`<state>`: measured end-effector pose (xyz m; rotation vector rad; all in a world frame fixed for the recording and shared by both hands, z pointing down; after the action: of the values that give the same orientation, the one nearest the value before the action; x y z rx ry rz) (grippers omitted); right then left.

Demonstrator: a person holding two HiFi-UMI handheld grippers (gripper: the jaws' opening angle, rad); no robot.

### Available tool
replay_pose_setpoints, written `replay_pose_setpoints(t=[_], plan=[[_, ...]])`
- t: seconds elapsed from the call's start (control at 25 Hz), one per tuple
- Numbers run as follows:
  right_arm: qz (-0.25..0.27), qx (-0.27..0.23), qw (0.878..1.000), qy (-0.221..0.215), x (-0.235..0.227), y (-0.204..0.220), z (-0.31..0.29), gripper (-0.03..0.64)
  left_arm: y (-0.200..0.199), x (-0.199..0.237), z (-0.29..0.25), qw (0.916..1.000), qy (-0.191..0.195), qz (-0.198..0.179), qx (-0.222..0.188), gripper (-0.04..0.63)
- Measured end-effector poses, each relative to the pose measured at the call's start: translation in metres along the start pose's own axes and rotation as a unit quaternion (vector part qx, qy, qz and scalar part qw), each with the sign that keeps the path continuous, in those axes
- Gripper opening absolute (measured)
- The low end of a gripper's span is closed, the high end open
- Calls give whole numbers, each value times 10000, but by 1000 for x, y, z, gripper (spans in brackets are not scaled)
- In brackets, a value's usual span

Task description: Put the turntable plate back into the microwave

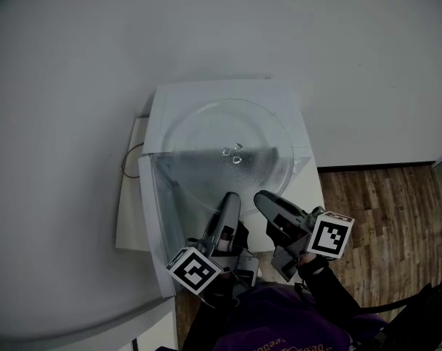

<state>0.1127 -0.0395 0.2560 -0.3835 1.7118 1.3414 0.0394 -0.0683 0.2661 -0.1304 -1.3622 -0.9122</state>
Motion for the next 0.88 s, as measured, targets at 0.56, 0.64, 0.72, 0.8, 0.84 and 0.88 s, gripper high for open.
replay_pose_setpoints(t=[0.56,0.64,0.72,0.8,0.84,0.88], plan=[[-43,290,9995,-119,9,19,23,114,19,-12,28,9996,-94,55,-249,63],[0,355,9993,-132,9,21,27,114,23,-14,31,9995,-101,79,-289,62],[24,406,9991,-152,9,22,30,114,26,-15,33,9994,-92,84,-335,61],[1,455,9988,-186,9,25,34,114,30,-16,37,9991,-96,76,-396,61],[-4,482,9986,-203,9,26,35,114,31,-16,38,9990,-107,74,-430,61],[2,509,9985,-219,9,27,37,114,33,-16,40,9988,-121,78,-465,61]])
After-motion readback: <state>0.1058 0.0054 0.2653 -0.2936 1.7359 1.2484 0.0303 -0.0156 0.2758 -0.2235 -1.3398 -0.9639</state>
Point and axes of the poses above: the fingertips, and each gripper's own axes: z backward along the fingers, x to its left, y out of its underside, the point moved 1 cm from there along z, backward along the fingers, and after that the axes turned 2 degrees about y, right-handed, at the moved point
